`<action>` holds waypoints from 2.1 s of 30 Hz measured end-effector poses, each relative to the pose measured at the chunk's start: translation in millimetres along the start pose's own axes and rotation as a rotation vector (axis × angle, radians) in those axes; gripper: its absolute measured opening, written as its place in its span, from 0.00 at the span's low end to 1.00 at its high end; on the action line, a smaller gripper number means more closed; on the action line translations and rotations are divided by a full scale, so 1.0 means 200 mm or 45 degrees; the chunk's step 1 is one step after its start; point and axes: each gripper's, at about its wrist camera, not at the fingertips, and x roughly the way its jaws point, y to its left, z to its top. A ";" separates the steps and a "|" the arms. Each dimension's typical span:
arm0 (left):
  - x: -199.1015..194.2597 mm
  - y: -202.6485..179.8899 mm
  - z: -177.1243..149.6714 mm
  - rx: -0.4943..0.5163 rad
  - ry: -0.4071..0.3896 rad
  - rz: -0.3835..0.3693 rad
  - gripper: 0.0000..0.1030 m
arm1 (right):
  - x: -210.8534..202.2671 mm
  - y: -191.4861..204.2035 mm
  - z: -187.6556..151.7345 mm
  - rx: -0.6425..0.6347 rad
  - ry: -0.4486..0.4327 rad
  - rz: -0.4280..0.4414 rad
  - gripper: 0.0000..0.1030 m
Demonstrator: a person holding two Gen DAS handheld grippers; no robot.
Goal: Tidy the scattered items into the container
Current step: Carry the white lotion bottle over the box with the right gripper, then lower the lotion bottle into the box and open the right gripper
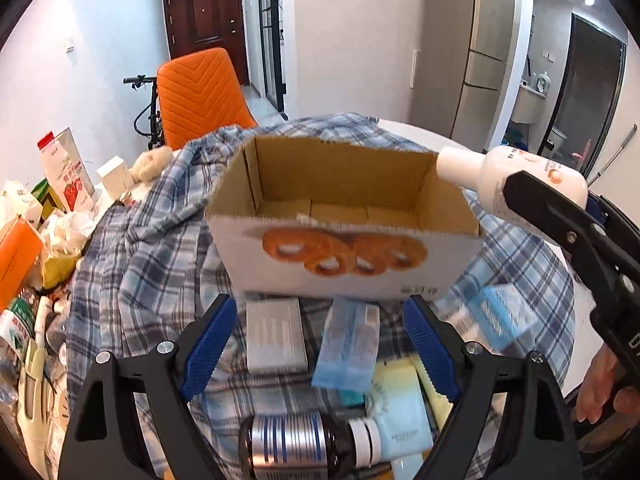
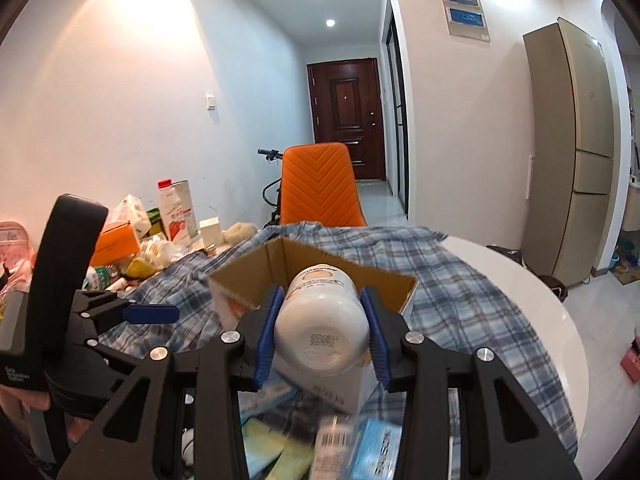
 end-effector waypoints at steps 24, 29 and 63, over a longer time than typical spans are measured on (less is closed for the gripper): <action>0.25 0.03 0.35 0.082 0.017 -0.006 0.85 | 0.57 -0.16 0.17 0.023 0.312 -0.021 0.38; 0.32 0.04 0.33 0.088 0.040 0.002 0.85 | 0.66 -0.22 0.17 0.074 0.405 0.028 0.38; 0.32 0.02 0.30 0.121 0.041 -0.025 0.85 | 0.87 -0.17 0.08 0.029 0.710 0.001 0.38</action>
